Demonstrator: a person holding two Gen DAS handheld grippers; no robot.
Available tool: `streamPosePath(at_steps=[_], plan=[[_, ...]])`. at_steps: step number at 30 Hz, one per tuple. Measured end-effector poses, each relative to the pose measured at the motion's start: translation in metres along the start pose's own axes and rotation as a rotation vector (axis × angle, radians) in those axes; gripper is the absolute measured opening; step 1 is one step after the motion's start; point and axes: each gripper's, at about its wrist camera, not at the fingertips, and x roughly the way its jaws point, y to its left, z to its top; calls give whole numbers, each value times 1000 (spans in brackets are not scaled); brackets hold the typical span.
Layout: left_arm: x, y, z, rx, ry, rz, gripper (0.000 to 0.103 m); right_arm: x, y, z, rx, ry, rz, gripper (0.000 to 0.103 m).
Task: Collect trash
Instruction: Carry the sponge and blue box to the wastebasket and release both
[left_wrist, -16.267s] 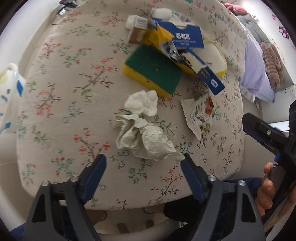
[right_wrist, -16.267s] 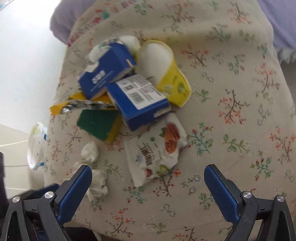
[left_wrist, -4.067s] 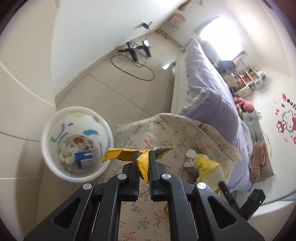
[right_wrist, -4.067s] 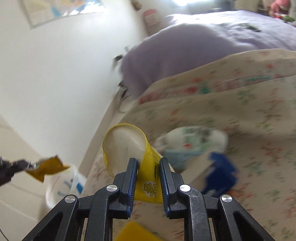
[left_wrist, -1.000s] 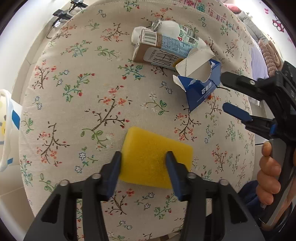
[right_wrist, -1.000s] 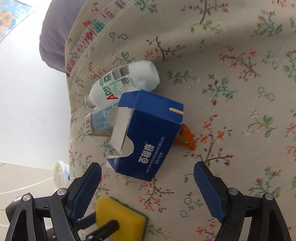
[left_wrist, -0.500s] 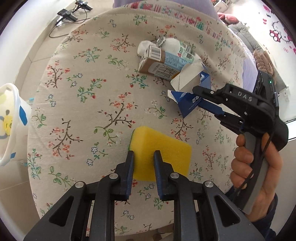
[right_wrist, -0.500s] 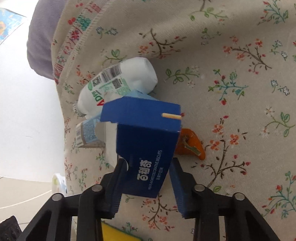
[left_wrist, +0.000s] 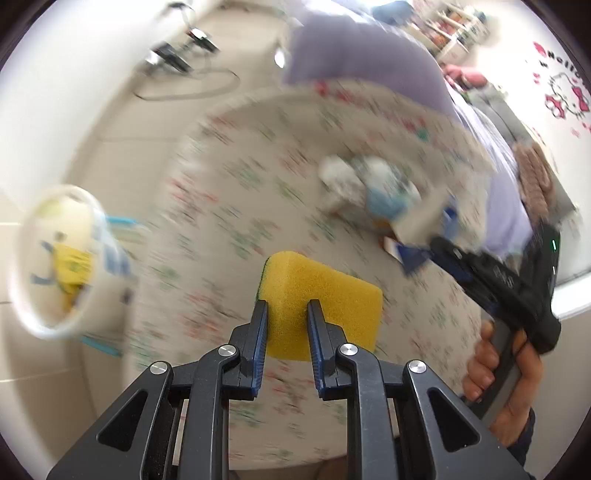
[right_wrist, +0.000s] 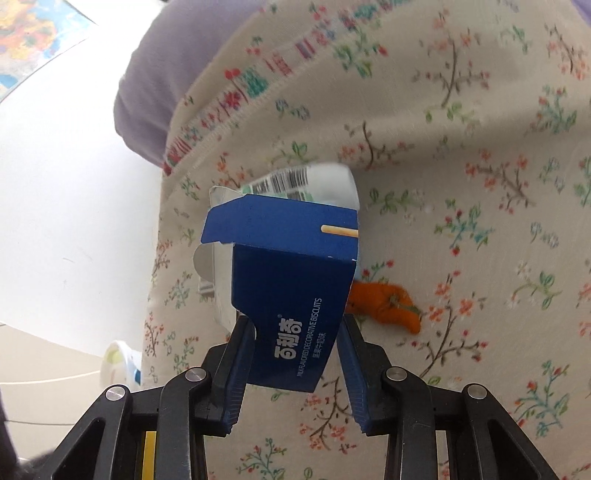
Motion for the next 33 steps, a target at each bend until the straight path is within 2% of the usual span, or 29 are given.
streamPosePath(at_steps=[6,10,14,19,24,29,33], plan=[[-50,68,22,-144,-118,73,22,-12,-3,6,-9,-57,2,41],[-70,113,25,-228,-144,97,22,-10,6,2,-40,-56,13,41],[-82,143,32,-260,-162,151,22,2,25,-6,-82,-23,36,41],[-82,179,35,-290,-143,198,23,18,66,-17,-167,12,88,41],[-65,205,37,-286,-81,290,23,39,111,-34,-248,58,135,41],[-63,214,36,-262,-61,335,23,61,161,-57,-327,99,193,41],[-76,215,32,-260,-91,344,23,85,202,-77,-406,154,258,41]])
